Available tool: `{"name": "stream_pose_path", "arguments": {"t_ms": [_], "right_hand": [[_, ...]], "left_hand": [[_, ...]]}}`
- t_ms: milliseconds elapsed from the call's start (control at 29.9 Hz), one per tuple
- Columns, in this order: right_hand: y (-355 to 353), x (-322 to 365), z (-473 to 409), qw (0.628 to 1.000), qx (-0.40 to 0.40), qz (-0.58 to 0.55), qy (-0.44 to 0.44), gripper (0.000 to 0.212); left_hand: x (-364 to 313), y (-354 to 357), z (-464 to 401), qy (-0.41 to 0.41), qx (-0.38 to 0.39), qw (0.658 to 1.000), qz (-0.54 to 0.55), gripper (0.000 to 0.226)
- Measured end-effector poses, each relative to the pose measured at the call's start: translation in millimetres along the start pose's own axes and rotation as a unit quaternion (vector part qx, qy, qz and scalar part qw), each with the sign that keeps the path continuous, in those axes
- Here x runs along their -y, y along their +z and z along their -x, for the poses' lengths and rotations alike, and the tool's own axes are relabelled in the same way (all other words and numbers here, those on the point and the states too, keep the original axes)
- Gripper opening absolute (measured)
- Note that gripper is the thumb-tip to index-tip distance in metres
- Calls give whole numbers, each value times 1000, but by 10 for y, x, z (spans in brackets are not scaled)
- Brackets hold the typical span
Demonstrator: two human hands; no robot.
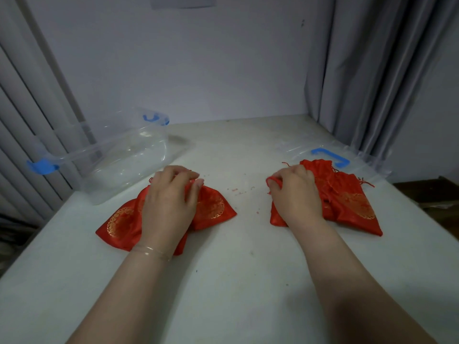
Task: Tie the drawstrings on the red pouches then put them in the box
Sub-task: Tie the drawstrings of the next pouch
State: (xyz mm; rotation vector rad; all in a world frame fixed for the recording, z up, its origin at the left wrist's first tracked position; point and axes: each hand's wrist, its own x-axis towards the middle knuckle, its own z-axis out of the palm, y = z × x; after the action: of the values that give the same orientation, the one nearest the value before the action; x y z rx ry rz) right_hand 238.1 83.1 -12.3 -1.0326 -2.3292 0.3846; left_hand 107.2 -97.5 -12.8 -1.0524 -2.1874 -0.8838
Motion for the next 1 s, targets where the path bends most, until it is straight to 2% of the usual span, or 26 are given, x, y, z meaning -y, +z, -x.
{"name": "stream_pose_path", "arguments": {"t_ms": [67,134,167,234,301,368,435,602,702,769,836,937,1003], "right_hand": [[1,62,28,992,-67,-79,-67,16],[6,147,58,974,-110,-133,-144,12],[0,175,78,964,-120,-153,-182,12],[17,263,128,943,-119,-179,-253,12],[52,328,185,928,-92,-188,-308,14],[99,382,234,917,-43,-191,-347,16],[137,420,269,907,-7,-195,-372,17],[169,485,325,894,34,-215,-392,27],[123,515,374,885,1,-272,-377,25],[90,514,383,882,-43,-331,-333,17],[72,475,344,890,-67,-365,-265,18],[93,406,267,908,6,-380,-174,32],[148,377,246,908,79,-392,-126,32]], "left_hand": [[-72,-8,16,-1,45,996,78,37],[-195,-24,60,-80,130,966,207,53],[-277,-9,74,-142,167,932,289,55],[-379,42,73,-270,226,830,433,65],[-424,93,49,-361,258,735,513,72],[-400,104,31,-394,254,668,578,69],[-332,89,19,-398,230,629,627,60],[-236,33,10,-395,195,643,626,21],[-292,9,25,-387,176,656,623,12],[-311,22,37,-373,164,682,608,8],[-318,38,50,-348,164,713,586,12],[-328,44,65,-325,161,748,555,19],[-330,43,73,-317,153,762,543,17]]}}
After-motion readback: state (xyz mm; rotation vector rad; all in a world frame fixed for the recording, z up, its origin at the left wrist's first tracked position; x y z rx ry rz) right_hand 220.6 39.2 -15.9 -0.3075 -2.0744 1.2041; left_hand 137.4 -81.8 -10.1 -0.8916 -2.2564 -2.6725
